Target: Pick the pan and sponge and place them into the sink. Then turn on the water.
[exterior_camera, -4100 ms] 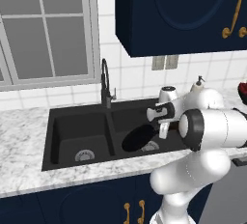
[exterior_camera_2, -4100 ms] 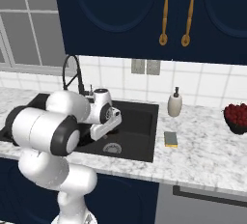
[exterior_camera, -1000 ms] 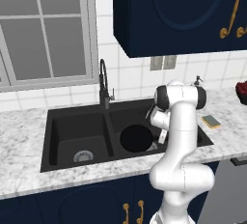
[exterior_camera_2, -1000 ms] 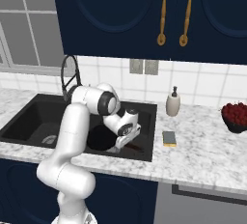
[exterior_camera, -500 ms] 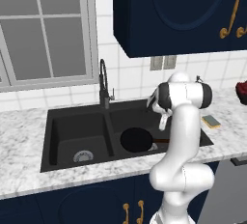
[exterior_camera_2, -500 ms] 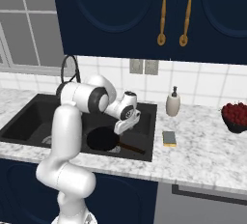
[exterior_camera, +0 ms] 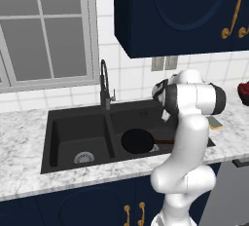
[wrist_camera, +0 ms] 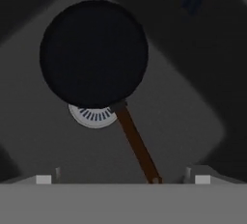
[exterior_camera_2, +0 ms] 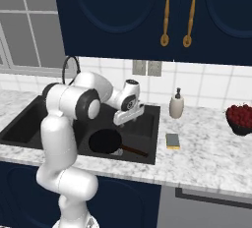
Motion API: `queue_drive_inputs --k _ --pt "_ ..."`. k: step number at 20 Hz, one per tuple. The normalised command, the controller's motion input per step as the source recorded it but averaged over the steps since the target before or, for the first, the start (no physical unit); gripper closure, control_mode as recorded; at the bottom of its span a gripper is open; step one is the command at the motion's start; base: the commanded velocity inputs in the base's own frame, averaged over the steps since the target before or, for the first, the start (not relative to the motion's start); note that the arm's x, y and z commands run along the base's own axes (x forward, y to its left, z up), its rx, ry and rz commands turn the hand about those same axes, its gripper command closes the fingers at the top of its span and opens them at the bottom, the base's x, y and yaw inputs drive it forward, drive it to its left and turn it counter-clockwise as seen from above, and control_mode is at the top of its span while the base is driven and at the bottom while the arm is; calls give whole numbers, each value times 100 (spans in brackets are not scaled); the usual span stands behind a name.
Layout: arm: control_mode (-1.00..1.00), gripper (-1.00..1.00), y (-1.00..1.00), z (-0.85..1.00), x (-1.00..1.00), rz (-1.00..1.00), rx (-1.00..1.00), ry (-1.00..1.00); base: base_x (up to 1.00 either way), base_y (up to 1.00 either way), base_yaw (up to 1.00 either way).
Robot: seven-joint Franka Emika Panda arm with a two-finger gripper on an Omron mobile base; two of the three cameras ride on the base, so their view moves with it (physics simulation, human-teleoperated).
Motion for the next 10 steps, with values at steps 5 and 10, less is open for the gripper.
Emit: queue_drive_inputs --k 5,10 --pt "-100 -100 2 46 -53 -29 0 -11 0 0 0" --pt "-100 -100 0 54 -61 -22 -3 -8 0 0 0"
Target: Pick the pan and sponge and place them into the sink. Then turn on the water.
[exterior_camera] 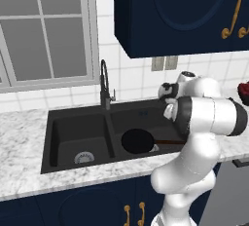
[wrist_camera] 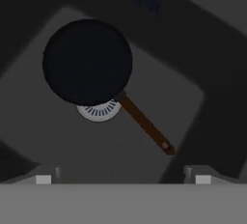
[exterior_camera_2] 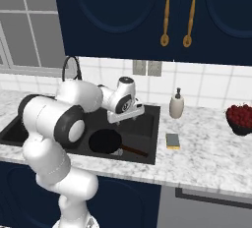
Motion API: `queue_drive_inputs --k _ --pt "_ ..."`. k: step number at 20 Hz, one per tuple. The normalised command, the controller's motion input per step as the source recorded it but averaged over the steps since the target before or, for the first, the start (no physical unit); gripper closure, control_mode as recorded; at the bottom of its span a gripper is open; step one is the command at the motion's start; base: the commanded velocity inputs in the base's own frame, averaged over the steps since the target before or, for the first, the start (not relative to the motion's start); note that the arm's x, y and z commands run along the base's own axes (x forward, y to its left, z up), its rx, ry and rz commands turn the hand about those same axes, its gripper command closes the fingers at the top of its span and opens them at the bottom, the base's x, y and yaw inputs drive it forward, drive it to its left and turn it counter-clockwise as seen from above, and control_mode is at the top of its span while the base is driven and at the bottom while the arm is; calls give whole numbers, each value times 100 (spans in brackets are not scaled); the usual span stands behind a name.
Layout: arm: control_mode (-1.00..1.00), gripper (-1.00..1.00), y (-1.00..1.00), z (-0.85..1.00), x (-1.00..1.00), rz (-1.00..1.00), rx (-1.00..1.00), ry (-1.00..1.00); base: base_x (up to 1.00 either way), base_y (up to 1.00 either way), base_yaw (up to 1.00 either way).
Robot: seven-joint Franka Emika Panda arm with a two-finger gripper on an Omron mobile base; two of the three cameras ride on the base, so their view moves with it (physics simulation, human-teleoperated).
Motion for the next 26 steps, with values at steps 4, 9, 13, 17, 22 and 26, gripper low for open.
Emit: queue_drive_inputs --k 4,9,13,17,22,26 --pt "-100 -100 -5 44 -72 -14 -10 0 0 0 0" --pt "-100 -100 -20 36 -65 -10 -7 0 0 0 0" --pt "-100 -100 -43 21 -33 -9 0 0 0 0 0" --pt "-100 -100 -55 4 -7 -2 0 0 0 0 0" --pt "-100 -100 -72 0 0 0 0 0 0 0 0" --pt "-100 -100 -79 0 0 0 0 0 0 0 0"
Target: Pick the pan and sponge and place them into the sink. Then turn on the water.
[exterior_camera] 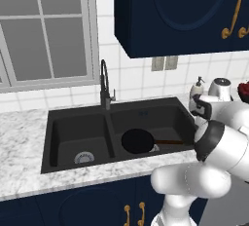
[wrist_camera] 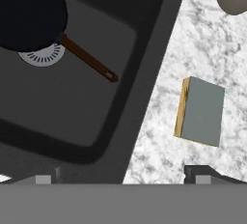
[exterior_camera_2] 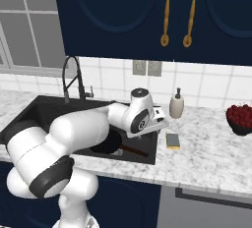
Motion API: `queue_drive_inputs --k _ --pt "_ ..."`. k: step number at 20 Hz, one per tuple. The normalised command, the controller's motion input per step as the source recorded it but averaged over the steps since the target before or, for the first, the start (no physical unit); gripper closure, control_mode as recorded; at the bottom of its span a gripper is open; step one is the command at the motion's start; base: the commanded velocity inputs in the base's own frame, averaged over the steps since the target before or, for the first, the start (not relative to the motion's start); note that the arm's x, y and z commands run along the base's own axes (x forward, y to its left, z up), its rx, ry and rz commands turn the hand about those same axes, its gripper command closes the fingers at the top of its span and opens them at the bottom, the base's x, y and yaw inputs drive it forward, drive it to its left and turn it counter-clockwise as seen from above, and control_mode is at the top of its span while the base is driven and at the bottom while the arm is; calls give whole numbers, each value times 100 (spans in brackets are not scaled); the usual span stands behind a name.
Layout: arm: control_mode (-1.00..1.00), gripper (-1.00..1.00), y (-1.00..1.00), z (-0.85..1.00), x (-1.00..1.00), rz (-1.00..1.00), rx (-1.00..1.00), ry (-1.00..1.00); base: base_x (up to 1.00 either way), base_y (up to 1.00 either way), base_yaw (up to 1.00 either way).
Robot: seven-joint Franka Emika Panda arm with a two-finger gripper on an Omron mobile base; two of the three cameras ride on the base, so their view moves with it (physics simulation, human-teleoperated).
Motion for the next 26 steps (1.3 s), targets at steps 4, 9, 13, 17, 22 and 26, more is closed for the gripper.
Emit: queue_drive_inputs --k 4,9,13,17,22,26 --pt "-100 -100 -72 -4 0 0 0 0 0 0 0" --pt "-100 -100 -34 -20 20 -9 4 0 0 0 0" --pt "-100 -100 -25 -17 30 -11 7 0 0 0 0" --pt "-100 -100 -20 -13 34 -9 5 0 0 0 0" --pt "-100 -100 -12 -16 31 -7 4 0 0 0 0" --pt "-100 -100 -1 -33 26 -5 1 0 0 0 0"
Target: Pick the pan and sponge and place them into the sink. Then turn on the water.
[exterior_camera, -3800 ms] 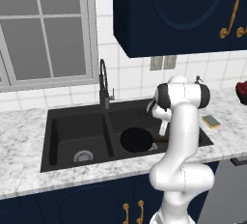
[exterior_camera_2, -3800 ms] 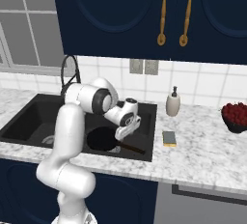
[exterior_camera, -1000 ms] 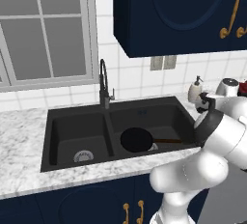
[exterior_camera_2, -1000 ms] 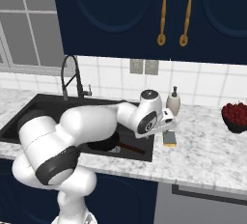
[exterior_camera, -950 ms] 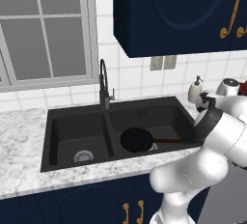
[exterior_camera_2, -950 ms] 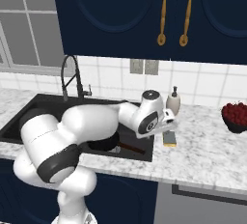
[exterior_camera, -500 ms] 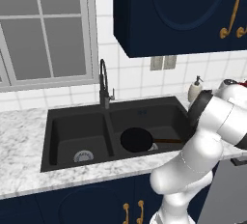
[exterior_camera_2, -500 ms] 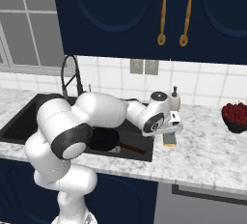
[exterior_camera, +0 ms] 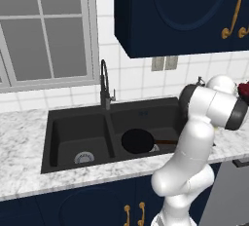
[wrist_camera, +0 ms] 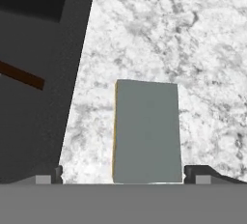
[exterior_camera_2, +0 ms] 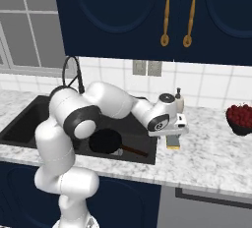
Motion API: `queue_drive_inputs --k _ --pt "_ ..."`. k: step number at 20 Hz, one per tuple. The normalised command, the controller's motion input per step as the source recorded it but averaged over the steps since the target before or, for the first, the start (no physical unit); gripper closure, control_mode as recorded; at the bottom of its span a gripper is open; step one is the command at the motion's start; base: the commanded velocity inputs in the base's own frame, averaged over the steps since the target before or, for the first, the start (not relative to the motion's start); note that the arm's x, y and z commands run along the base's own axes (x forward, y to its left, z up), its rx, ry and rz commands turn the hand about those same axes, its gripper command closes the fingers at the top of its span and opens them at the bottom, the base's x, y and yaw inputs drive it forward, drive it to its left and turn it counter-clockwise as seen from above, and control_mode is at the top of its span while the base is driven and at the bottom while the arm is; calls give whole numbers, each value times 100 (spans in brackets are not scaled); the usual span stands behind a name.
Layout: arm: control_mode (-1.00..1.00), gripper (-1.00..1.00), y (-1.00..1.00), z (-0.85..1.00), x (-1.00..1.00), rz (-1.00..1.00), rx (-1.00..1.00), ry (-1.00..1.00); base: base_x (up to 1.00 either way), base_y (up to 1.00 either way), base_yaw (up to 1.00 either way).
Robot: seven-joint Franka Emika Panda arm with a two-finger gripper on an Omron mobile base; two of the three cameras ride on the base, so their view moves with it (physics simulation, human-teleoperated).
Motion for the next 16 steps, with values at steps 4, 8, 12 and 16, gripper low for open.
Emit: queue_drive_inputs --k 4,8,12,16 --pt "-100 -100 -8 -41 17 -2 0 0 0 0 0" --pt "-100 -100 -23 -43 16 0 0 0 0 0 0" --pt "-100 -100 -18 -33 11 0 0 0 0 0 0" --pt "-100 -100 -11 -32 8 0 0 0 0 0 0"
